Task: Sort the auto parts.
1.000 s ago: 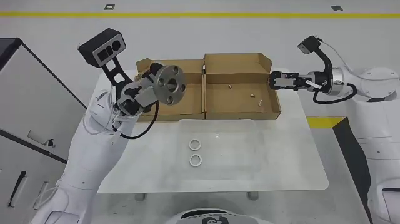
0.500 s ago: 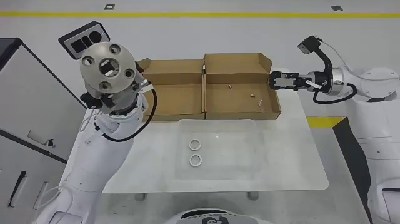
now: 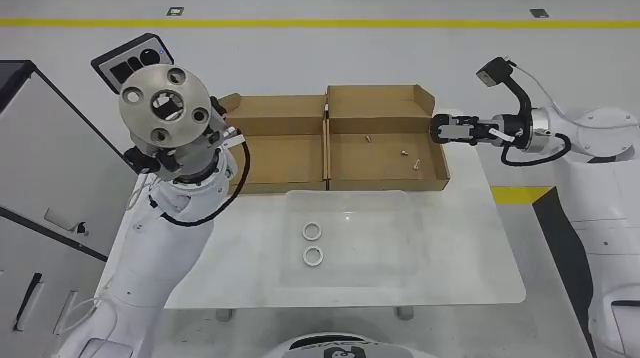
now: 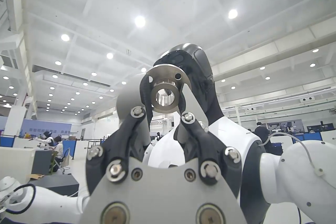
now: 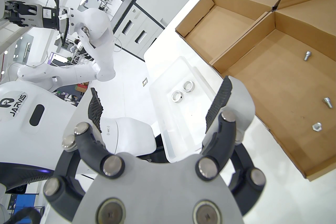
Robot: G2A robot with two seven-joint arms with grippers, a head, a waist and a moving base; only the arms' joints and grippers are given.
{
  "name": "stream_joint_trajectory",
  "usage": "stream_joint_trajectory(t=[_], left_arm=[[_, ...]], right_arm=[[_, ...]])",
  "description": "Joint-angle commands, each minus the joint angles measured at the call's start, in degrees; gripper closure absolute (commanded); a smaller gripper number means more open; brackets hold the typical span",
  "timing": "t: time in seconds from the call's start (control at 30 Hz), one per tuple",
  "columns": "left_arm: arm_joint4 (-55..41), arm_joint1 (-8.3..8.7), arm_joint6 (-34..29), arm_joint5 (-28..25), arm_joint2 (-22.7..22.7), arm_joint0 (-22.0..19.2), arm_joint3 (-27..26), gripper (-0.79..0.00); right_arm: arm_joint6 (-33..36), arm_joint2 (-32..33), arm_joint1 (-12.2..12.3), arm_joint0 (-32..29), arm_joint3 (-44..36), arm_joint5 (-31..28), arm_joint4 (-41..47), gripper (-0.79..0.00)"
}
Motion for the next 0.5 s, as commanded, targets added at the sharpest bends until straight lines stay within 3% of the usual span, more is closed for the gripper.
stream_joint_trajectory(t=[0.0,0.47], left_arm=[[3.09,-0.01,1.26,1.90,-0.85,0.41,-0.20,0.000],[32.36,-0.24,11.69,14.06,-5.44,3.53,1.03,0.000]], right_arm=[[0.00,0.00,0.00,0.00,0.00,0.00,0.01,-0.785],[0.00,0.00,0.00,0.00,0.00,0.00,0.01,-0.785]])
